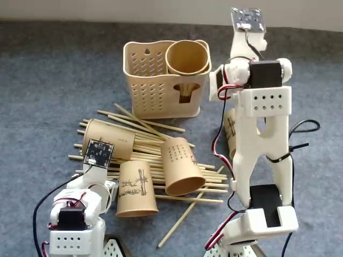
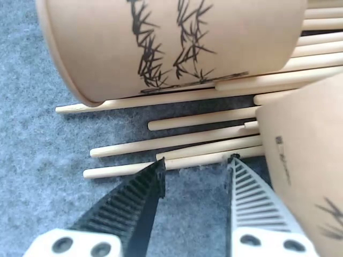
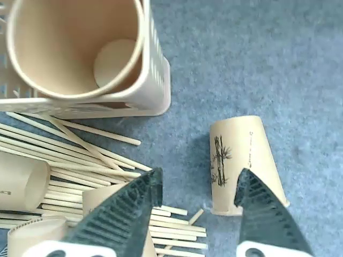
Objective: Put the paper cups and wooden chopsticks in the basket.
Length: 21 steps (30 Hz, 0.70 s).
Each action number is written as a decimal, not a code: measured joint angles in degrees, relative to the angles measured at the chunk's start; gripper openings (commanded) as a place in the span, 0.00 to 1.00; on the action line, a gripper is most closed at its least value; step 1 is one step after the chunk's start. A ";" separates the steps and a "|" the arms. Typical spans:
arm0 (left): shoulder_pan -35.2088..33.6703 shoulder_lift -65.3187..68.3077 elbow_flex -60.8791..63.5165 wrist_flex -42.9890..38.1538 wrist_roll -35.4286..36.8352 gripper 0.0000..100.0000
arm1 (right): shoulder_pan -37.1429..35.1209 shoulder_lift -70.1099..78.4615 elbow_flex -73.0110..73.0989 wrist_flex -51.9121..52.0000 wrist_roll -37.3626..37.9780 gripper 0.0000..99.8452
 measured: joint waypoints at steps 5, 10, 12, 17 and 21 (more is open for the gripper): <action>0.00 0.00 0.00 0.00 0.00 0.19 | 0.62 -5.19 8.53 0.00 -0.09 0.22; 0.00 0.00 0.00 0.00 0.00 0.19 | 0.70 -12.75 17.67 -0.79 -0.18 0.22; 0.00 0.00 0.00 0.00 0.00 0.19 | 0.70 -16.35 22.95 -3.34 -0.18 0.22; 0.00 0.00 0.00 0.00 0.00 0.19 | 0.70 -25.49 38.24 -11.60 -0.18 0.22; 0.00 0.00 0.00 0.00 0.00 0.19 | 0.70 -32.18 48.88 -16.35 -0.18 0.22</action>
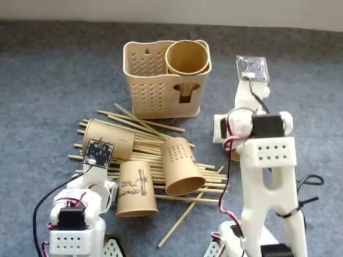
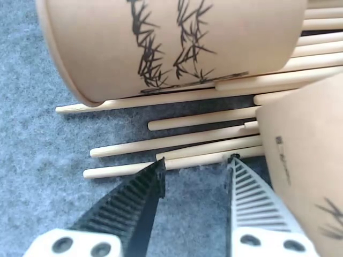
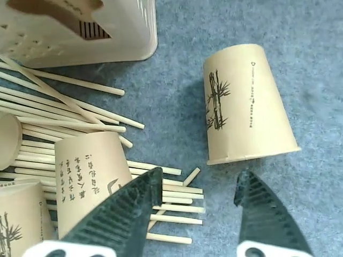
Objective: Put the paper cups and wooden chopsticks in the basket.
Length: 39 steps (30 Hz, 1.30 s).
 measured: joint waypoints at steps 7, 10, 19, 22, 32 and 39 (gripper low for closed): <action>0.00 0.00 0.00 0.00 0.00 0.19 | 0.00 -8.26 12.31 -5.01 0.00 0.22; 0.00 0.00 0.00 0.00 0.00 0.19 | 0.00 -10.55 16.62 -7.03 0.00 0.22; 0.00 0.00 0.00 0.00 0.00 0.19 | 0.00 -11.43 27.43 -15.38 0.00 0.22; 0.00 0.00 0.00 0.00 0.00 0.19 | 0.00 -11.52 30.07 -18.37 0.00 0.22; 0.00 0.00 0.00 0.00 0.00 0.19 | 0.00 -11.96 37.98 -30.68 0.00 0.22; 0.00 0.00 0.00 0.00 0.00 0.19 | 0.00 -11.96 45.36 -41.05 0.00 0.22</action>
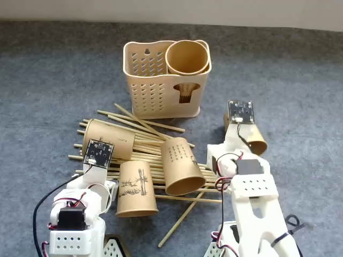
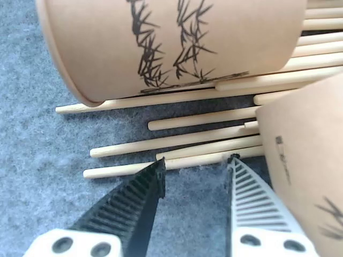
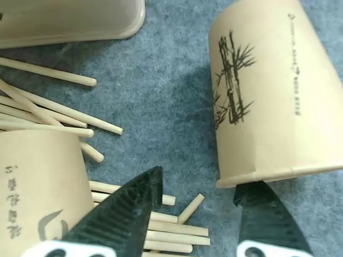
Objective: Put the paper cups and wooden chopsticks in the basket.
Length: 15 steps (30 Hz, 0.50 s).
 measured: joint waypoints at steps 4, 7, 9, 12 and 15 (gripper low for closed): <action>0.00 0.00 0.00 0.00 0.00 0.19 | 0.35 -0.09 3.69 -5.71 0.00 0.22; 0.00 0.00 0.00 0.00 0.00 0.19 | 0.18 -0.09 4.75 -8.35 0.00 0.21; 0.00 0.00 0.00 0.00 0.00 0.19 | 0.26 -0.09 4.92 -8.97 0.00 0.14; 0.00 0.00 0.00 0.00 0.00 0.19 | 0.18 -0.09 4.92 -9.32 0.00 0.04; 0.00 0.00 0.00 0.00 0.00 0.19 | 0.18 -0.09 4.92 -9.32 0.00 0.01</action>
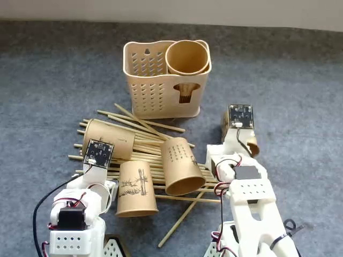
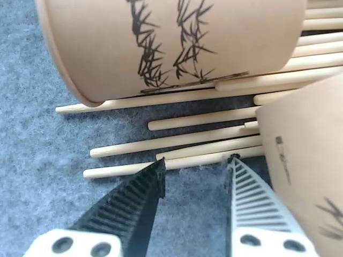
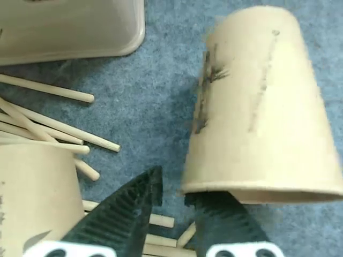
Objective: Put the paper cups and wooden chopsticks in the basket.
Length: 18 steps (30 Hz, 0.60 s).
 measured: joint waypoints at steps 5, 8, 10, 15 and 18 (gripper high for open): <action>0.00 0.00 0.00 0.00 0.00 0.19 | 2.64 0.00 0.00 0.00 0.00 0.01; 0.00 0.00 0.00 0.00 0.00 0.19 | 3.96 0.00 0.00 0.18 0.00 0.01; 0.00 0.00 0.00 0.00 0.00 0.19 | 4.40 0.00 0.00 2.46 0.00 0.01; 0.00 0.00 0.00 0.00 0.00 0.19 | 4.40 -0.09 -0.53 7.65 2.46 0.01; 0.00 0.00 0.00 0.00 0.00 0.19 | 4.57 -0.09 -1.67 11.08 2.90 0.01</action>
